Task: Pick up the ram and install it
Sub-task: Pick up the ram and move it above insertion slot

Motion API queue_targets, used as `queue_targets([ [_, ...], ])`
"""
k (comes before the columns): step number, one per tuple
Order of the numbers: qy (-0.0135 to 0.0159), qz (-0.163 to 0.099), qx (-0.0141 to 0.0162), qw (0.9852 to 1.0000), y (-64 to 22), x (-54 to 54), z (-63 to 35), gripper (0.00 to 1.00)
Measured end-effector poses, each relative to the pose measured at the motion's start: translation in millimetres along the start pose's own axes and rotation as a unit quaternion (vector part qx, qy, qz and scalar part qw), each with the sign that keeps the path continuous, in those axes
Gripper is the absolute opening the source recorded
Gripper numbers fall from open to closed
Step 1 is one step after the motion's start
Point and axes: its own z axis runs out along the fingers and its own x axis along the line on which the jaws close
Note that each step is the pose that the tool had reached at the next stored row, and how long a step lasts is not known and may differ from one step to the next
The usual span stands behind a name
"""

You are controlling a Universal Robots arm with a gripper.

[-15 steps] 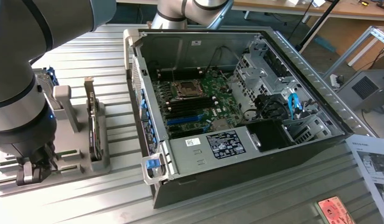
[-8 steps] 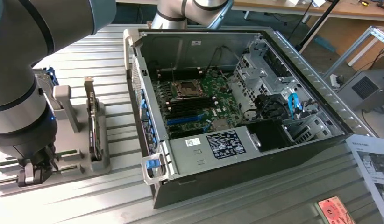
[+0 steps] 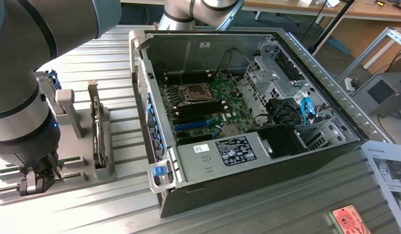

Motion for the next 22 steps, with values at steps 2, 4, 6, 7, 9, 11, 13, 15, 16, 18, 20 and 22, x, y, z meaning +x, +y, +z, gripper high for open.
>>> queue_targets([
  [2,0.0,0.0,0.0,1.0,0.1,0.0,0.1,0.24],
  [4,-0.0001,0.0,0.0001,1.0,0.5,-0.2,0.5,0.24],
  [6,0.0001,0.0,0.0,1.0,1.3,-0.5,0.9,0.24],
  [7,0.0001,0.0,0.0,1.0,1.5,-0.6,1.1,0.24],
  [9,0.0,0.0,-0.0001,1.0,1.8,-0.8,1.7,0.24],
  [11,0.0,0.0,0.0,1.0,2.0,-1.0,1.9,0.24],
  [13,0.0001,0.0,0.0,1.0,2.0,-1.0,1.9,0.24],
  [15,0.0,0.0,0.0,1.0,2.0,-1.0,2.1,0.24],
  [16,-0.0001,0.0,0.0001,1.0,2.0,-1.0,2.7,0.24],
  [18,0.0,0.0,0.0,1.0,1.9,-1.0,4.3,0.24],
  [20,0.0,0.0,0.0,1.0,1.9,-1.0,6.2,0.24],
  [22,0.0,0.0,0.0,1.0,1.8,-1.0,7.8,0.24],
])
